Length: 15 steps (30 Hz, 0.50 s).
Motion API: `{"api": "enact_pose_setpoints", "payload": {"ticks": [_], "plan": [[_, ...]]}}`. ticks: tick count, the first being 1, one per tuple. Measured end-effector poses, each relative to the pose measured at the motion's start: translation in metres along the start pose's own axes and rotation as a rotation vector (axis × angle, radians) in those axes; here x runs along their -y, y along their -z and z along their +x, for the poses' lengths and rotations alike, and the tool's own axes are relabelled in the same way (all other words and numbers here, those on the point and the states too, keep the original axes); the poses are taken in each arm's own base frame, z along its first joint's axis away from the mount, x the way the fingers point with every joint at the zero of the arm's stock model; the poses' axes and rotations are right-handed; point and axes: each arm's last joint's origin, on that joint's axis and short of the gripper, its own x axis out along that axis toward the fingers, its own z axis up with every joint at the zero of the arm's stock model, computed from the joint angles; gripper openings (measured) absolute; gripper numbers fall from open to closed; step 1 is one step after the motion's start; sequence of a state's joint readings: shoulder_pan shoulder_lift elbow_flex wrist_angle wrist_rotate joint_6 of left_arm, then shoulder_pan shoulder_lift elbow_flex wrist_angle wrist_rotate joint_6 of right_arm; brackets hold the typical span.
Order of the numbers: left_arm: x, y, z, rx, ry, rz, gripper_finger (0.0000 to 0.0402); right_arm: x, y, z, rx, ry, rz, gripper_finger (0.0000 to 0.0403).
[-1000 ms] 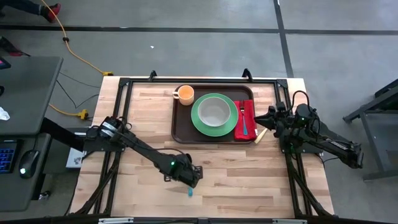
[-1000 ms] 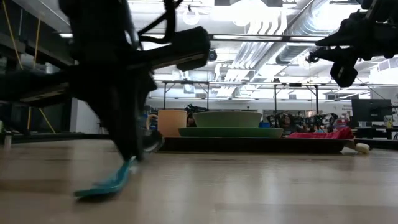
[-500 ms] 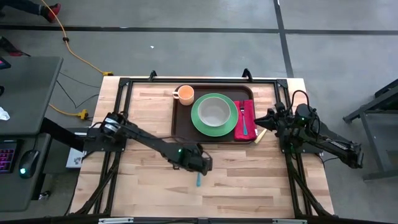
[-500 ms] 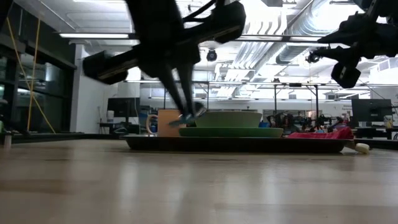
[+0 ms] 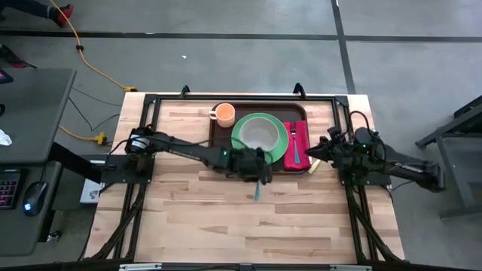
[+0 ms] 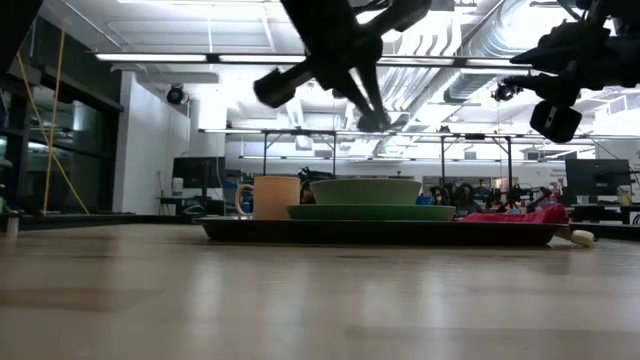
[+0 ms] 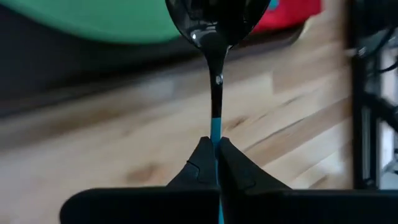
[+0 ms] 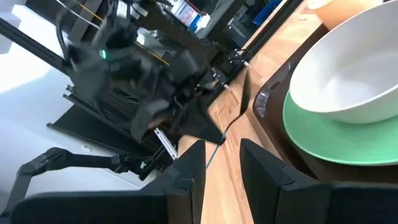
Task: Set up tray
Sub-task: Put the blue spoon on top of the red table napkin to the right of the green plate on the brown tray
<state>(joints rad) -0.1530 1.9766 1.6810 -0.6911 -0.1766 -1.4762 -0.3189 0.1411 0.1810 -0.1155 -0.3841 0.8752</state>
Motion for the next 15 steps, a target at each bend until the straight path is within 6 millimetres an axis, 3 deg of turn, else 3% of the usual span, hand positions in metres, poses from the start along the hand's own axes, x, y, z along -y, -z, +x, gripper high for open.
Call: {"api": "enact_pose_setpoints", "payload": {"ticks": [7,15], "plan": [[0.013,-0.034,-0.011,0.052,0.056,0.054,0.0023,-0.005,0.001,0.023,-0.003,-0.002,-0.028,0.0078],[0.023,-0.054,-0.022,0.106,0.096,0.088,0.0023,0.0,0.009,0.057,0.0,0.074,-0.031,0.008]]}}
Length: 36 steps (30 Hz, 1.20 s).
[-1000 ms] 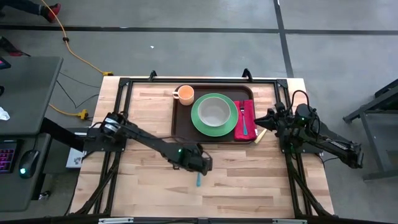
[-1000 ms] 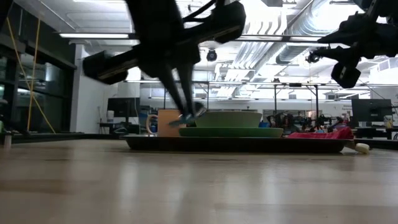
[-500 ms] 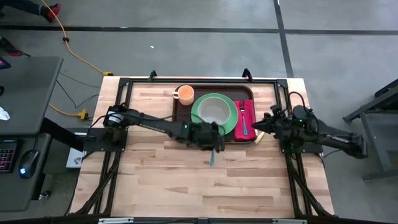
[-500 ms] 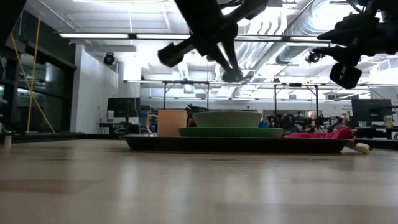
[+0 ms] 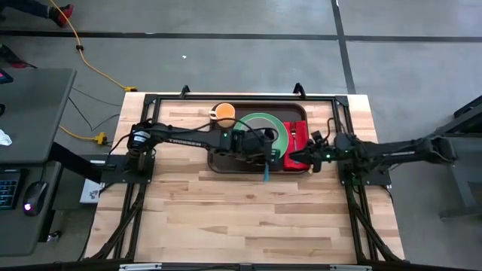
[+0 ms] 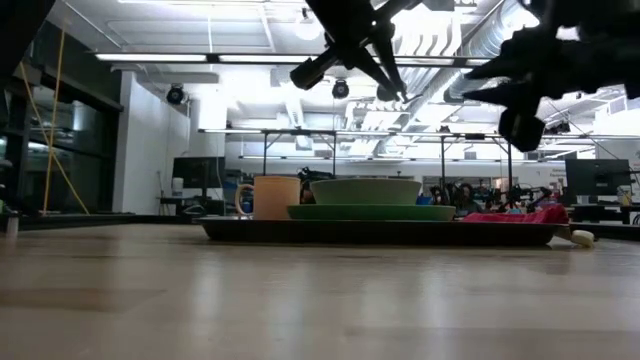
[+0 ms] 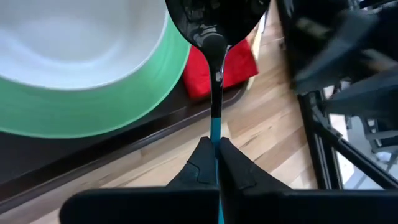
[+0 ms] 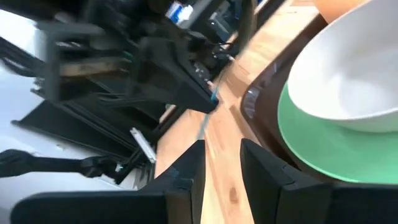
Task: Set up tray
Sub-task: Put the blue spoon on top of the red table napkin to the right of the green plate on the brown tray
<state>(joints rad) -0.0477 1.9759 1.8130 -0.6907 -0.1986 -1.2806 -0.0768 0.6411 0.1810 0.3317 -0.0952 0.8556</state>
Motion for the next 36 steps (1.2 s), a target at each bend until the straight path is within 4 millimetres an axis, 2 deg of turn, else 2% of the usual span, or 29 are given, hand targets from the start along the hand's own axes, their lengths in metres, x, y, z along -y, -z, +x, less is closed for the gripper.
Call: {"api": "enact_pose_setpoints", "payload": {"ticks": [11,16,23,28,36], "plan": [[0.002,-0.002,-0.002,0.012,0.005,0.016,0.0024,0.006,-0.002,0.031,0.074,-0.05,0.073,0.0162],[0.001,-0.003,-0.002,0.03,0.0,0.016,0.0024,0.009,-0.001,0.04,0.09,-0.074,0.085,0.0185],[0.001,-0.003,-0.002,0.036,-0.001,0.016,0.0024,-0.003,-0.015,0.063,0.094,-0.075,0.052,0.0189],[0.0,-0.003,-0.001,0.04,-0.02,0.019,0.0024,-0.006,-0.021,0.08,0.023,-0.024,0.001,0.0191],[-0.001,-0.003,-0.001,0.048,-0.029,0.02,0.0024,-0.001,-0.022,0.083,0.012,0.011,0.017,0.0194]]}}
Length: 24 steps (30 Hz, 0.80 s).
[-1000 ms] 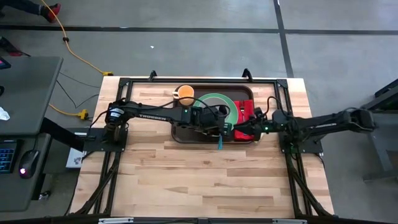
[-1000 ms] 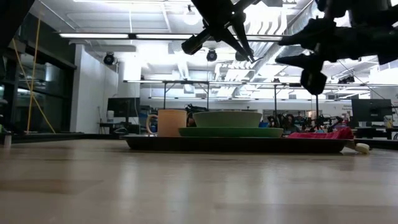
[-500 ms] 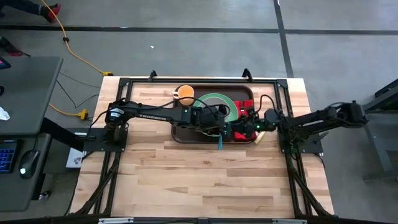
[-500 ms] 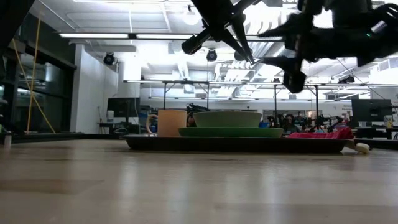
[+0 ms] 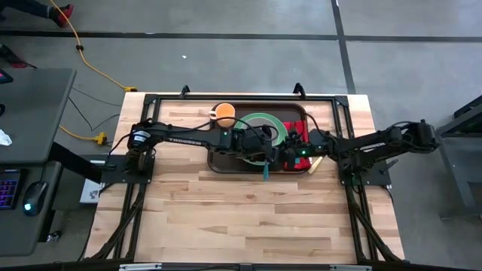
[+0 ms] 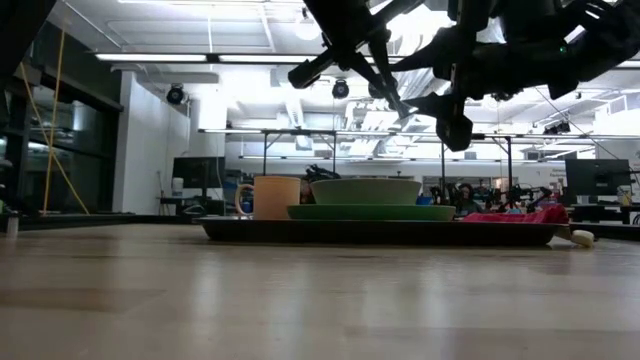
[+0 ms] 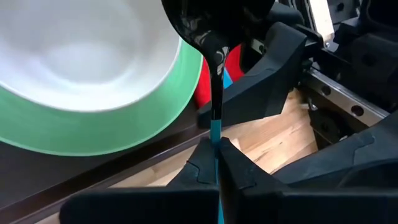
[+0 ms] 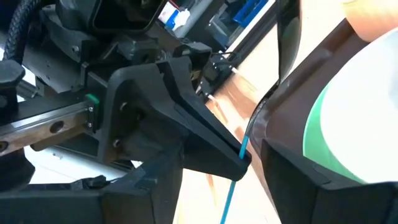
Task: Set up tray
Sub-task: Put the blue spoon on top of the red table napkin to the right of the green plate on the brown tray
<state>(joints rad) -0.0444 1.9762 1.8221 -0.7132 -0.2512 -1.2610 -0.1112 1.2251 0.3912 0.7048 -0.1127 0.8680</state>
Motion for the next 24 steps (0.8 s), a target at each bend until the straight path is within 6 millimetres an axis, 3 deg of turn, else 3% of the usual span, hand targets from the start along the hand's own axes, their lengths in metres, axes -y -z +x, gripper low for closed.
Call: {"api": "enact_pose_setpoints", "payload": {"ticks": [16,24], "plan": [[0.0001,-0.0008,0.0003,0.011,0.001,-0.008,0.0024,0.0033,-0.0046,-0.0005,0.068,0.054,-0.04,0.0148],[0.0002,-0.0007,0.0003,0.008,0.003,-0.009,0.0024,0.0022,-0.0082,-0.001,0.099,0.033,-0.032,0.0152]]}}
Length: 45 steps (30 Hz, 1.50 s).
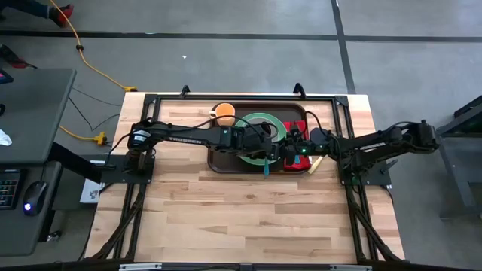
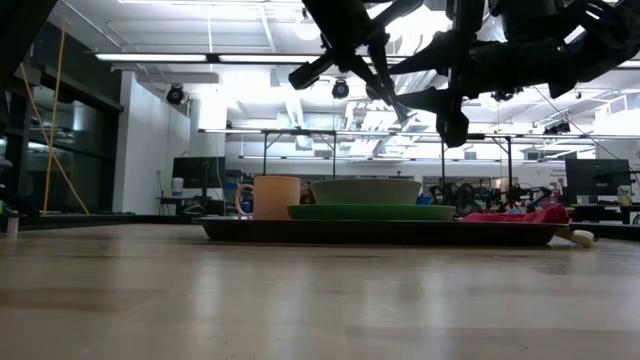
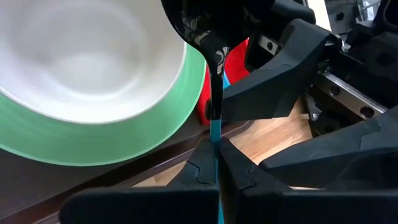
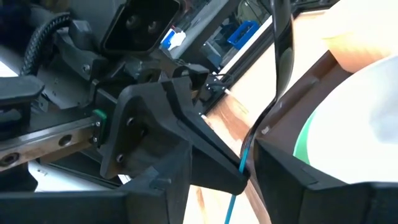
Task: Set up tray
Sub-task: Put the blue spoon on top of the red table napkin to the right of the green plate on the brown tray
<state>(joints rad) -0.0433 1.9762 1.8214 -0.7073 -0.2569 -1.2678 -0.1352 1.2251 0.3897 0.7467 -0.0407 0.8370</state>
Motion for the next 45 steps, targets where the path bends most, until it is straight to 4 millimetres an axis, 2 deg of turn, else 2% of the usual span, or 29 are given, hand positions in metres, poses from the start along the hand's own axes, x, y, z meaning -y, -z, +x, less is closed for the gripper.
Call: {"api": "enact_pose_setpoints", "payload": {"ticks": [13,34,39,45], "plan": [[0.0039,0.004,-0.0013,-0.035,0.038,0.004,0.0024,0.0025,-0.0044,0.0002,0.075,0.059,-0.004,0.0137],[0.0021,0.0008,-0.0005,-0.008,0.019,0.005,0.0024,0.0056,-0.0015,0.0,-0.005,0.045,0.022,0.0122],[0.002,0.0007,-0.0004,-0.007,0.019,0.004,0.0024,0.0055,-0.0016,0.0,-0.005,0.044,0.022,0.0104],[0.0019,0.0007,-0.0003,-0.006,0.019,0.004,0.0024,0.0051,-0.0015,0.0,-0.006,0.04,0.022,0.0063]]}}
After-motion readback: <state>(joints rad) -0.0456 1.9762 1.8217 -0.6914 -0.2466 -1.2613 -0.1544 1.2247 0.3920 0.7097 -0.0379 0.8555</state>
